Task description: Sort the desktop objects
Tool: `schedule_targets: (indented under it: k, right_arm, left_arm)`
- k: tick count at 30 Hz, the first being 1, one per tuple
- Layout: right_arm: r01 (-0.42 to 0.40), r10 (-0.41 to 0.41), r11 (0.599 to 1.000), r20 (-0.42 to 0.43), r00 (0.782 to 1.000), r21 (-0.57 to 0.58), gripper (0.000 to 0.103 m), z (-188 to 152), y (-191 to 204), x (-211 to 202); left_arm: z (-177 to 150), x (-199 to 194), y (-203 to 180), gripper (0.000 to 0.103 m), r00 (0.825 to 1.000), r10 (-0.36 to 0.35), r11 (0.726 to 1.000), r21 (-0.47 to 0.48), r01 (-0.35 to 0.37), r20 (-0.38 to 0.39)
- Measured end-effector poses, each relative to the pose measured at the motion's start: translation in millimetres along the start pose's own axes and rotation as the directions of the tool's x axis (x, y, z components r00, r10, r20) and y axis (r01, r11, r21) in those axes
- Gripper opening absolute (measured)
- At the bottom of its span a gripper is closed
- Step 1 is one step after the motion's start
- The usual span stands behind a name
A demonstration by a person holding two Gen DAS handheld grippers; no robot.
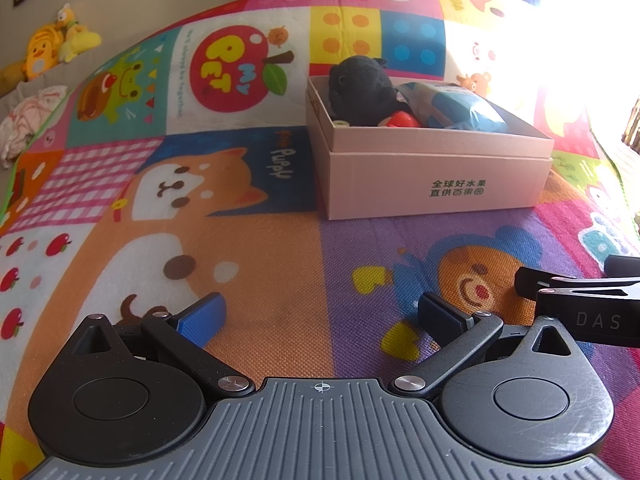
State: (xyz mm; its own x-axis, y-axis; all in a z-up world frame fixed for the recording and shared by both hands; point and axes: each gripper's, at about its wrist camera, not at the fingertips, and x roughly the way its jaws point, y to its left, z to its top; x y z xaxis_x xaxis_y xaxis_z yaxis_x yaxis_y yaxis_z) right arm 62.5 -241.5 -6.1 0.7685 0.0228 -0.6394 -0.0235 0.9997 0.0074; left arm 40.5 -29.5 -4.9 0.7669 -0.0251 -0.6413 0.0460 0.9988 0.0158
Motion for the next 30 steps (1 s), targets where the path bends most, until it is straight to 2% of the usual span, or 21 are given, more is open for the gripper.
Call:
schedule_targets:
  k: [5, 9, 13, 30]
  right_arm:
    - [0.000, 0.000, 1.000, 0.000, 1.000, 0.000, 0.103, 0.1, -0.1, 0.1]
    - [0.000, 0.000, 1.000, 0.000, 1.000, 0.000, 0.103, 0.1, 0.1, 0.1]
    - [0.000, 0.000, 1.000, 0.000, 1.000, 0.000, 0.103, 0.1, -0.1, 0.1]
    - [0.000, 0.000, 1.000, 0.000, 1.000, 0.000, 0.103, 0.0, 0.4, 0.6]
  left_arm:
    - [1.6, 0.6, 2.7, 0.103, 1.000, -0.017, 1.000, 0.003, 0.017, -0.004]
    - [6.6, 1.0, 4.4, 0.103, 0.998, -0.027, 1.000, 0.006, 0.027, -0.051]
    - [7.2, 0.8, 6.3, 0.103, 0.998, -0.036, 0.999, 0.001, 0.036, -0.061]
    - [4.5, 0.2, 5.1, 0.103, 0.999, -0.019, 1.000, -0.003, 0.019, -0.038]
